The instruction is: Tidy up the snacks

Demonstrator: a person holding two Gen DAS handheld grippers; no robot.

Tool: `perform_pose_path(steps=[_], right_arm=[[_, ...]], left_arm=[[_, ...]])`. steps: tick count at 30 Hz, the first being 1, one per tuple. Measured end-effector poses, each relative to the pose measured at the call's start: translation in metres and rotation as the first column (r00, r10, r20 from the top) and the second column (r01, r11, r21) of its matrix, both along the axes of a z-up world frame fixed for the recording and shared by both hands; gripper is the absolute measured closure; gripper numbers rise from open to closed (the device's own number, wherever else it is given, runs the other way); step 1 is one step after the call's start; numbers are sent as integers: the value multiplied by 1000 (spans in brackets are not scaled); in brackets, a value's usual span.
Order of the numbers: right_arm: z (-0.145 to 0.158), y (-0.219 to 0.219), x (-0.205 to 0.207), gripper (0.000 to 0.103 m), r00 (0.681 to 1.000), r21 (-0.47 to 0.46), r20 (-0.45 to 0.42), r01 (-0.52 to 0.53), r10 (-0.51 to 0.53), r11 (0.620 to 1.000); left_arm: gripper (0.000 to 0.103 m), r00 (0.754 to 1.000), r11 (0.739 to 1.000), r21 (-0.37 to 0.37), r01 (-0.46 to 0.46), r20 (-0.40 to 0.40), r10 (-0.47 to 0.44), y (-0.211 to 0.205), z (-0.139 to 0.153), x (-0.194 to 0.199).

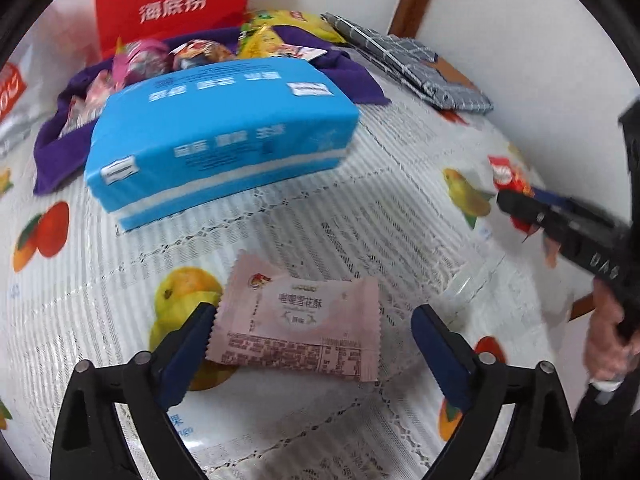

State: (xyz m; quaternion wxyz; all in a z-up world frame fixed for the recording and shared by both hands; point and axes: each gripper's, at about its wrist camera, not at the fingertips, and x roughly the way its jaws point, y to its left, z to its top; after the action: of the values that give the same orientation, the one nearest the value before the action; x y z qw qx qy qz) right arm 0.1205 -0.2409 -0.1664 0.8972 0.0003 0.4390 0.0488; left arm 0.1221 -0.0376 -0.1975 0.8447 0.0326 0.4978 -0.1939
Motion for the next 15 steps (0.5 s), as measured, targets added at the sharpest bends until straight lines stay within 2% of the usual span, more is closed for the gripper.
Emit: perform_pose_path(steps=[3,5,7,9,10,15], right_arm=[[-3,-2,-1,65,1000,0,-3,0,0,1000],[-7,-2,-1,65,1000,3,-12,0,0,1000],[-10,-2,0,65,1000,4,-20,0,0,1000],[-14,-2,1,65,1000,13,-27,-3,3,1000],[-16,-1,1,65,1000,15,-30,-5,6,1000],[-25,9,4,65,998,32,-39,-38,40,999]], left_arm=[[6,999,998,63,-10,50,7,-8,-4,-5],[15,995,994,106,-27,97,16,-11,-5,-8],[35,992,995,91,-36,124,25,-8,-2,-9],[40,991,996,75,-52,123,43,-2,0,-7],[52,991,996,64,-56,126,48,2,1,-6],[55,988,995,60,-85,136,76,19,4,-8]])
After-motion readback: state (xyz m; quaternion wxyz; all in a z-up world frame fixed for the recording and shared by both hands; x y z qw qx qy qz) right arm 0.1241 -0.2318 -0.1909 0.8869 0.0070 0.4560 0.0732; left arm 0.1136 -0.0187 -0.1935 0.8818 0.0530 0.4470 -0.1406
